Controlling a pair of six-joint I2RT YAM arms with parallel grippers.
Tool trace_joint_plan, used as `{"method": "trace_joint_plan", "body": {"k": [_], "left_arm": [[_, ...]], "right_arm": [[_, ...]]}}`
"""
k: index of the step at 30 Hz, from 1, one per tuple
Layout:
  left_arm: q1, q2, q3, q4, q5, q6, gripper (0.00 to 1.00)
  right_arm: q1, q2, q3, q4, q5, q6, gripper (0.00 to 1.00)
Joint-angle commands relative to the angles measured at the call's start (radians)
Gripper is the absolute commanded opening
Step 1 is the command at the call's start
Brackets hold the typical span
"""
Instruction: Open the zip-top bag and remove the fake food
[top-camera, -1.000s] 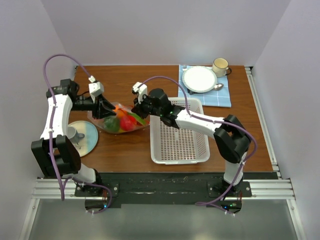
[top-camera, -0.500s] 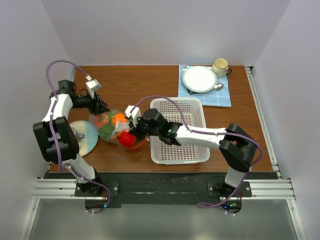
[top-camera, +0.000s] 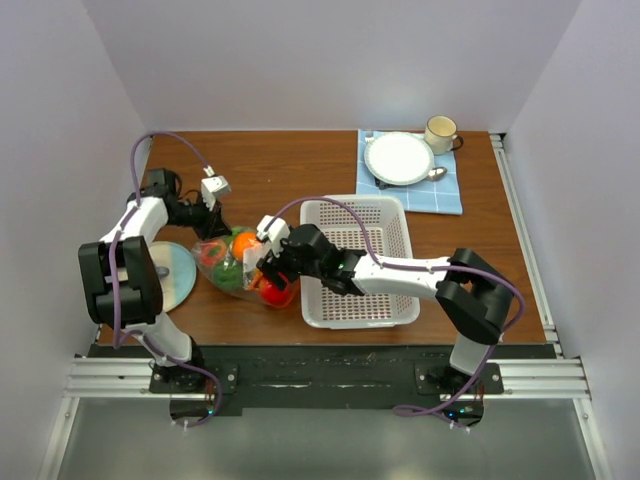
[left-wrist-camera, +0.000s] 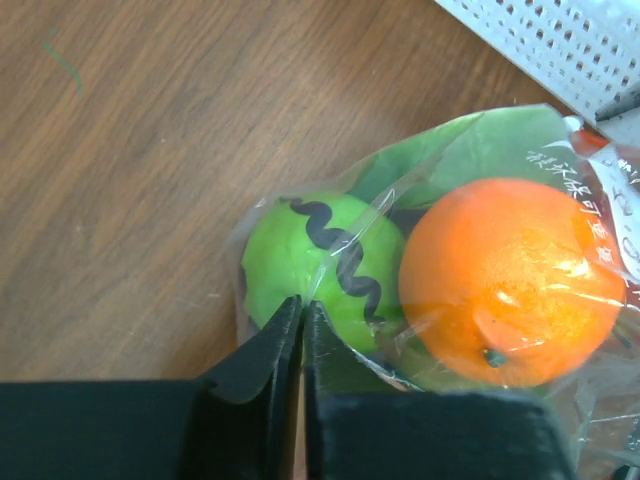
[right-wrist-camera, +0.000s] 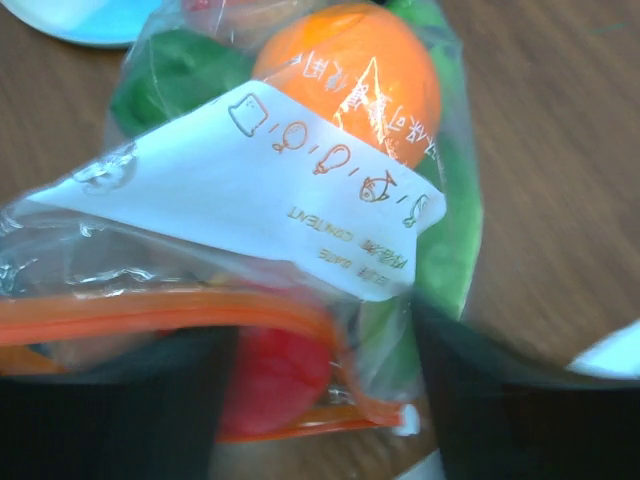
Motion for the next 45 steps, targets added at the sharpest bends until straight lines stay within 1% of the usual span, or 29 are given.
{"method": "trace_joint_plan", "body": {"k": [1,7,11,13,14,19,23,25,26,28,30,34,39,40,42,43,45], "left_arm": [[-0.026,-0.023,-0.024,-0.001,-0.068,0.030,0.00],[-0.026,-0.034,-0.050,0.051,-0.145,0.020,0.00],[-0.025,-0.035,-0.050,0.071,-0.175,-0.002,0.00],[-0.025,-0.038,-0.048,0.068,-0.177,-0.005,0.00],[-0.026,-0.043,-0.050,0.068,-0.177,-0.005,0.00],[-0.025,-0.065,-0.062,0.060,-0.166,-0.007,0.00],[-0.026,-0.097,-0.094,0.068,-0.183,0.009,0.00],[-0.025,-0.114,-0.114,0.069,-0.189,0.015,0.00],[-0.026,-0.118,-0.119,0.072,-0.195,0.024,0.00],[-0.025,-0.130,-0.139,0.076,-0.201,0.030,0.00],[-0.026,-0.137,-0.149,0.080,-0.208,0.038,0.00],[-0.026,-0.138,-0.168,0.083,-0.208,0.047,0.00],[-0.025,-0.146,-0.179,0.082,-0.209,0.055,0.00],[-0.025,-0.149,-0.185,0.082,-0.212,0.058,0.00],[-0.026,-0.150,-0.189,0.086,-0.229,0.059,0.00],[-0.025,-0.150,-0.192,0.089,-0.234,0.061,0.00],[-0.026,-0.152,-0.197,0.091,-0.244,0.066,0.00]], "right_arm": [[0.033,-0.068,0.000,-0.008,0.034,-0.022,0.99],[0.114,-0.134,-0.098,-0.035,0.075,-0.013,0.99],[0.184,-0.142,-0.136,-0.014,0.202,0.002,0.99],[0.214,-0.136,-0.137,-0.006,0.241,0.004,0.99],[0.220,-0.126,-0.124,-0.011,0.252,0.031,0.99],[0.224,-0.053,-0.083,0.005,0.261,0.093,0.99],[0.208,-0.048,-0.058,0.038,0.220,0.185,0.99],[0.175,-0.056,-0.064,0.058,0.175,0.222,0.99],[0.158,-0.063,-0.074,0.070,0.155,0.272,0.99],[0.096,-0.098,-0.122,0.150,0.062,0.333,0.99],[0.047,-0.114,-0.146,0.185,0.020,0.409,0.99],[0.018,-0.099,-0.150,0.204,-0.004,0.466,0.99],[0.009,-0.076,-0.160,0.236,-0.076,0.525,0.99],[0.003,-0.080,-0.178,0.265,-0.093,0.550,0.99],[-0.029,-0.103,-0.218,0.342,-0.206,0.578,0.99],[-0.040,-0.117,-0.263,0.406,-0.239,0.587,0.99],[-0.068,-0.143,-0.287,0.417,-0.320,0.573,0.99]]}}
